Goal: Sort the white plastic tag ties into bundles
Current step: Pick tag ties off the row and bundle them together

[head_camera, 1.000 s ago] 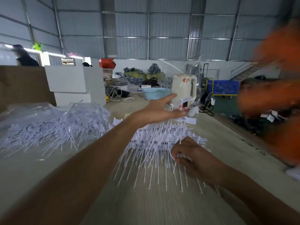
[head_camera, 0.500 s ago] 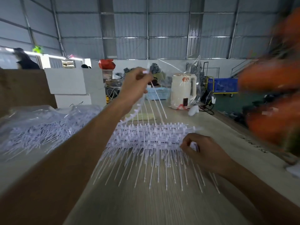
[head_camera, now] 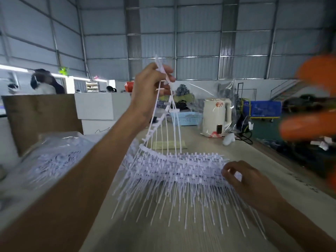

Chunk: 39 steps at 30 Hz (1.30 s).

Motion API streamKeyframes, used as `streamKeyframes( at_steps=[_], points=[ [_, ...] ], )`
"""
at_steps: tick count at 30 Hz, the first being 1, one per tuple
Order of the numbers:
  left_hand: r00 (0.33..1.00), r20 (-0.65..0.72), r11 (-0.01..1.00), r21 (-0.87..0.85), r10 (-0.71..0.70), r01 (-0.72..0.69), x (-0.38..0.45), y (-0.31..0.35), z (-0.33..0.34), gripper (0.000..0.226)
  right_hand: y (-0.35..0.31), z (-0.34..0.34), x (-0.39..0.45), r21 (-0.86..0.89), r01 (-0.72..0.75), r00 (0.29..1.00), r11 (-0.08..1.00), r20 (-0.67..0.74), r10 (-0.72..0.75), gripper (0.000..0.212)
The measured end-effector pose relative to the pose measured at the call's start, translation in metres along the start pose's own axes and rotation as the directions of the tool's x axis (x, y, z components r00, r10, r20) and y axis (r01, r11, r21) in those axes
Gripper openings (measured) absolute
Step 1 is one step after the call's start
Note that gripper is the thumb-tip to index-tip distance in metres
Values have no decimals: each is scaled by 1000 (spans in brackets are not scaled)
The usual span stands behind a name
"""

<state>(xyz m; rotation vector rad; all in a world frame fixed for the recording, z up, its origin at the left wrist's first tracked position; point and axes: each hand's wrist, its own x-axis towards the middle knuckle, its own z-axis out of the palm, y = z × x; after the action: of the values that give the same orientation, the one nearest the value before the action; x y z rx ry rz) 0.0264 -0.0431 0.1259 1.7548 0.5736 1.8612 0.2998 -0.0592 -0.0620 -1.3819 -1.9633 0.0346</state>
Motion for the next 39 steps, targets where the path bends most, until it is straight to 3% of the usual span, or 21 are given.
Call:
streamKeyframes(
  at_steps=[5, 11, 15, 17, 19, 20, 22, 24, 27, 30, 32, 35, 39],
  points=[
    [997, 29, 997, 9, 75, -75, -9, 2, -4, 19, -11, 2, -2, -29, 11, 993, 1000, 121, -7, 14],
    [982, -65, 984, -13, 178, -179, 2, 31, -2, 30, -18, 0, -2, -31, -25, 988, 999, 150, 30, 13],
    [977, -33, 963, -168, 210, -212, 7, 52, 0, 24, -21, 2, -4, 15, -28, 987, 1000, 160, 25, 10],
    [983, -10, 943, -283, 183, -178, 5, 57, -4, 27, -22, 5, -4, 144, -74, 989, 987, 137, 54, 9],
    [991, 9, 903, -413, 133, -117, 2, 59, -11, 25, -26, 4, -2, 400, -157, 986, 903, 115, 120, 11],
    [993, 17, 877, -471, 113, -92, 0, 60, -14, 22, -29, 4, -1, 550, -197, 980, 812, 112, 161, 12],
    [996, 30, 823, -565, 88, -55, -5, 56, -23, 20, -32, 4, 3, 810, -294, 949, 508, 184, 256, 23],
    [997, 47, 782, -623, 55, -14, -10, 49, -33, 20, -35, 4, 7, 905, -357, 916, 231, 290, 278, 47],
    [999, 23, 776, -629, -46, 51, -24, 28, -50, 32, -35, -4, 15, 944, -325, 925, 52, 305, 228, 62],
    [982, -4, 745, -652, -189, 140, -51, -4, -66, 26, -32, -17, 16, 968, -246, 947, -49, 251, 200, 46],
    [961, -1, 744, -633, -275, 212, -72, -23, -79, 18, -28, -22, 14, 958, -251, 943, -138, 274, 190, 49],
    [920, -42, 758, -582, -390, 295, -101, -44, -96, 13, -26, -21, 13, 940, -327, 928, -102, 340, 155, 65],
    [888, -227, 916, -132, -399, 378, -128, -58, -103, 37, -21, -15, 9, 915, -403, 907, -23, 403, 123, 79]
  ],
)
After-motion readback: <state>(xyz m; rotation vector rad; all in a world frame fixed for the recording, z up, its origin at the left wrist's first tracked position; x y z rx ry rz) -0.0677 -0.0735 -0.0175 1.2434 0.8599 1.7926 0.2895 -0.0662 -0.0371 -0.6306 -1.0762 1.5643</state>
